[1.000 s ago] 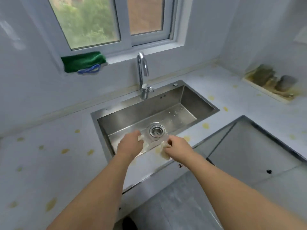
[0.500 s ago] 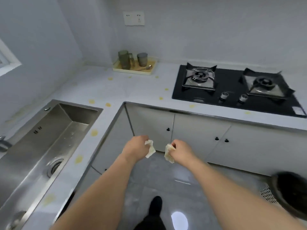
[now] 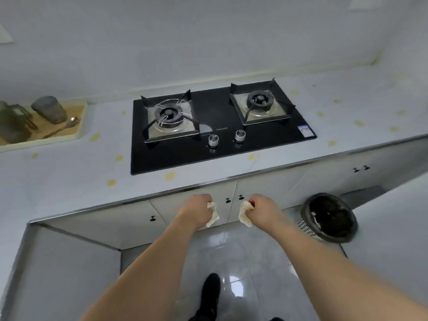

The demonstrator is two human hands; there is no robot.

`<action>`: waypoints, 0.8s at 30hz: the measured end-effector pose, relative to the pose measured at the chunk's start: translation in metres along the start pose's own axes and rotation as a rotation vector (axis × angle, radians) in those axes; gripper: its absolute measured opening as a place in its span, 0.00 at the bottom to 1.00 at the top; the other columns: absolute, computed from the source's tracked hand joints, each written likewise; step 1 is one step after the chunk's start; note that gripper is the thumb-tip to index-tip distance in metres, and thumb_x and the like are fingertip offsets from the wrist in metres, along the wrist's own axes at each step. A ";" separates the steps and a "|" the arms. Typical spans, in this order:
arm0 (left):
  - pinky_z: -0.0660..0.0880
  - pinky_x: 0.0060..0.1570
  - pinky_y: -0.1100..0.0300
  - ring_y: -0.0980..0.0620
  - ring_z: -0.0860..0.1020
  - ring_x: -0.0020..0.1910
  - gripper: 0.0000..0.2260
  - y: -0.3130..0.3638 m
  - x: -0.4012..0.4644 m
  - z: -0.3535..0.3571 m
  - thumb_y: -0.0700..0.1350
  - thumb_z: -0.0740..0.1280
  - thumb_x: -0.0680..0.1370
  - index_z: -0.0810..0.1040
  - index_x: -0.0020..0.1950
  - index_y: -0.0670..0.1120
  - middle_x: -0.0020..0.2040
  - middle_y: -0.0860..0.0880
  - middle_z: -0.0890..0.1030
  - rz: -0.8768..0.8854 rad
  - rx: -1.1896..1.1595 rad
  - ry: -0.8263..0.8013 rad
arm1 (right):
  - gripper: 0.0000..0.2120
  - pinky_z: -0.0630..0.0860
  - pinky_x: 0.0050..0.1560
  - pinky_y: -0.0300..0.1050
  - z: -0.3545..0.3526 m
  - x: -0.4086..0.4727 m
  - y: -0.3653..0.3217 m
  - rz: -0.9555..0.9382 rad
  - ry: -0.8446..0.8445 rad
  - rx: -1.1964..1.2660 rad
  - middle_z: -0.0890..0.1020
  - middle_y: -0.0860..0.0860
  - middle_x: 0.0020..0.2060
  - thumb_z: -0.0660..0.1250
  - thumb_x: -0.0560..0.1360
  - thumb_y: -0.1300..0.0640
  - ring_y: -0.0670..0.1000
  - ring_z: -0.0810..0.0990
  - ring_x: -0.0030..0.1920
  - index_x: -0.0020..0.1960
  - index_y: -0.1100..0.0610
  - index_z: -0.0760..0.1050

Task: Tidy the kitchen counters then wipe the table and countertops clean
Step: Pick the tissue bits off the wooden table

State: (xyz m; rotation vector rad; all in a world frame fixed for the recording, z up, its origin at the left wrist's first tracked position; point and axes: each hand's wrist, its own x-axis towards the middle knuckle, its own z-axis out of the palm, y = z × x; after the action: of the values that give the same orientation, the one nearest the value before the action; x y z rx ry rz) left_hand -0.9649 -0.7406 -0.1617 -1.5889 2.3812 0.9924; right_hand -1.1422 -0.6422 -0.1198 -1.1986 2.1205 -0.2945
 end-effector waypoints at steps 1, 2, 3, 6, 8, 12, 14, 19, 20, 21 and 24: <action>0.73 0.44 0.58 0.45 0.78 0.51 0.08 0.022 0.017 0.006 0.45 0.62 0.76 0.78 0.53 0.52 0.53 0.48 0.81 0.040 0.017 -0.028 | 0.04 0.67 0.41 0.42 -0.016 0.007 0.015 0.048 0.023 0.020 0.78 0.53 0.44 0.59 0.75 0.62 0.53 0.75 0.45 0.45 0.55 0.71; 0.74 0.46 0.58 0.45 0.78 0.52 0.08 0.044 0.031 0.011 0.45 0.62 0.76 0.77 0.52 0.52 0.53 0.47 0.80 0.075 0.035 -0.061 | 0.03 0.67 0.42 0.41 -0.030 0.013 0.029 0.084 0.042 0.042 0.79 0.54 0.46 0.59 0.75 0.62 0.54 0.75 0.45 0.45 0.55 0.71; 0.74 0.47 0.57 0.46 0.78 0.52 0.08 0.062 0.039 0.015 0.44 0.62 0.75 0.77 0.51 0.53 0.54 0.48 0.80 0.099 0.057 -0.095 | 0.03 0.67 0.42 0.41 -0.039 0.017 0.044 0.115 0.057 0.057 0.80 0.55 0.48 0.59 0.75 0.61 0.54 0.75 0.45 0.45 0.55 0.70; 0.72 0.47 0.59 0.46 0.78 0.53 0.10 0.122 0.071 0.035 0.45 0.61 0.75 0.77 0.54 0.53 0.56 0.48 0.79 0.180 0.102 -0.152 | 0.02 0.68 0.41 0.40 -0.076 0.024 0.094 0.202 0.107 0.089 0.79 0.54 0.47 0.59 0.77 0.59 0.51 0.74 0.43 0.47 0.55 0.71; 0.70 0.45 0.60 0.47 0.77 0.51 0.10 0.166 0.092 0.053 0.44 0.60 0.76 0.77 0.54 0.53 0.55 0.49 0.78 0.222 0.103 -0.173 | 0.05 0.69 0.38 0.39 -0.100 0.031 0.135 0.278 0.123 0.122 0.76 0.51 0.45 0.59 0.78 0.58 0.49 0.73 0.41 0.50 0.57 0.73; 0.72 0.44 0.59 0.46 0.77 0.48 0.07 0.257 0.126 0.097 0.43 0.60 0.78 0.76 0.50 0.53 0.52 0.48 0.79 0.237 0.117 -0.192 | 0.06 0.78 0.50 0.50 -0.148 0.053 0.229 0.358 0.153 0.220 0.79 0.53 0.47 0.58 0.76 0.58 0.54 0.79 0.47 0.49 0.55 0.74; 0.72 0.43 0.59 0.47 0.77 0.47 0.06 0.295 0.135 0.120 0.44 0.60 0.78 0.75 0.48 0.54 0.51 0.49 0.79 0.222 0.122 -0.209 | 0.05 0.76 0.49 0.49 -0.170 0.064 0.269 0.389 0.148 0.215 0.78 0.52 0.45 0.58 0.77 0.58 0.54 0.78 0.46 0.46 0.54 0.72; 0.73 0.44 0.58 0.45 0.79 0.51 0.06 0.403 0.163 0.171 0.45 0.59 0.78 0.76 0.49 0.51 0.53 0.47 0.80 0.242 0.152 -0.255 | 0.09 0.69 0.45 0.44 -0.226 0.086 0.362 0.447 0.151 0.206 0.75 0.50 0.38 0.56 0.80 0.53 0.53 0.75 0.42 0.47 0.57 0.71; 0.73 0.45 0.58 0.44 0.79 0.52 0.08 0.416 0.165 0.175 0.45 0.59 0.79 0.76 0.52 0.50 0.54 0.47 0.80 0.251 0.149 -0.244 | 0.08 0.68 0.43 0.43 -0.230 0.087 0.372 0.444 0.138 0.201 0.74 0.49 0.36 0.56 0.80 0.53 0.52 0.74 0.40 0.46 0.56 0.69; 0.74 0.47 0.57 0.44 0.78 0.52 0.09 0.432 0.168 0.181 0.44 0.59 0.79 0.77 0.53 0.49 0.54 0.46 0.80 0.249 0.138 -0.238 | 0.08 0.67 0.43 0.43 -0.239 0.090 0.383 0.447 0.121 0.192 0.73 0.49 0.36 0.56 0.81 0.54 0.51 0.73 0.39 0.46 0.56 0.68; 0.77 0.49 0.55 0.44 0.79 0.51 0.09 0.463 0.180 0.196 0.43 0.58 0.78 0.77 0.52 0.47 0.52 0.46 0.81 0.191 0.085 -0.245 | 0.07 0.67 0.43 0.43 -0.260 0.102 0.407 0.445 0.070 0.152 0.74 0.51 0.39 0.55 0.80 0.55 0.54 0.74 0.43 0.47 0.57 0.69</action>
State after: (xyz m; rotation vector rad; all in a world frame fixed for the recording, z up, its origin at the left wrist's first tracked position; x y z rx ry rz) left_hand -1.4923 -0.6595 -0.1817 -1.1536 2.3992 1.0354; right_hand -1.6211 -0.5350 -0.1717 -0.6145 2.3095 -0.2904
